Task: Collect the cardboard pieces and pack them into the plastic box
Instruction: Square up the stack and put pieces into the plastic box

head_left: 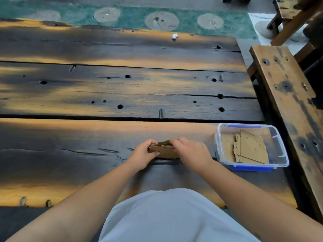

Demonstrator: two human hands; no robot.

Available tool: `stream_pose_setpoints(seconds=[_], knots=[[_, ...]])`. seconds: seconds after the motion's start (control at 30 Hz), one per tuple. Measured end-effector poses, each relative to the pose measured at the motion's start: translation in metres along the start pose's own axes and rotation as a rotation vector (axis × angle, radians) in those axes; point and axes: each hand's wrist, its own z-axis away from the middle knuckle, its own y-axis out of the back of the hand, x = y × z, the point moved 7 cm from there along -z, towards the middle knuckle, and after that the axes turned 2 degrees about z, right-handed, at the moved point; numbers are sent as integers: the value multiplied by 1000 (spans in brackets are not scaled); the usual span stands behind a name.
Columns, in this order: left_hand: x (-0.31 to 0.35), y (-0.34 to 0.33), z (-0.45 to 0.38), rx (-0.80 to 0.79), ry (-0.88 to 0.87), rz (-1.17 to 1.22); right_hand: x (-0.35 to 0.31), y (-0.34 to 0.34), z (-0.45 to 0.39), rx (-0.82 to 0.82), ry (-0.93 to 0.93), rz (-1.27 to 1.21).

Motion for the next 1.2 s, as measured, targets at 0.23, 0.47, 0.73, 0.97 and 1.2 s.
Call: stream_pose_setpoints(seconds=[0.23,0.47,0.73,0.97,1.2], knots=[[0,-1,-6,-24,35,23,44,-21,35,-20,-261,-297],[-1,-4,-4,-29,38,25,46,-78,49,-226,-559,-583],[-4,-3,-9,7,40,33,67,-57,44,115,-848,-767],[-7,-3,-10,39,56,114,20,-12,-25,-18,-205,-396],[-4,-6,-10,58,72,211,15,-14,-29,-59,-171,-293]])
